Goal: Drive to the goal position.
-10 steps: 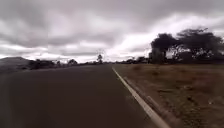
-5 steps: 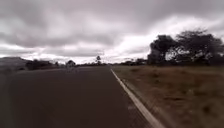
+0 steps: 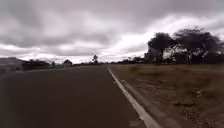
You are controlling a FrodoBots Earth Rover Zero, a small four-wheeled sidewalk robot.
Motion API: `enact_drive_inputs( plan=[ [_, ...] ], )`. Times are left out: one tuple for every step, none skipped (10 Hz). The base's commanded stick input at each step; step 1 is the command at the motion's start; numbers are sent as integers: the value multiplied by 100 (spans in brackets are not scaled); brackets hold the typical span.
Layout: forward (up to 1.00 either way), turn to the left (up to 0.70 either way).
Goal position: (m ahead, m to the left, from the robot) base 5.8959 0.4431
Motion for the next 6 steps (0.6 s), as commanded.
enact_drive_inputs(
  plan=[
    [85, -6],
    [85, 0],
    [85, 0],
    [85, 0],
    [85, 0],
    [85, 0]
  ],
)
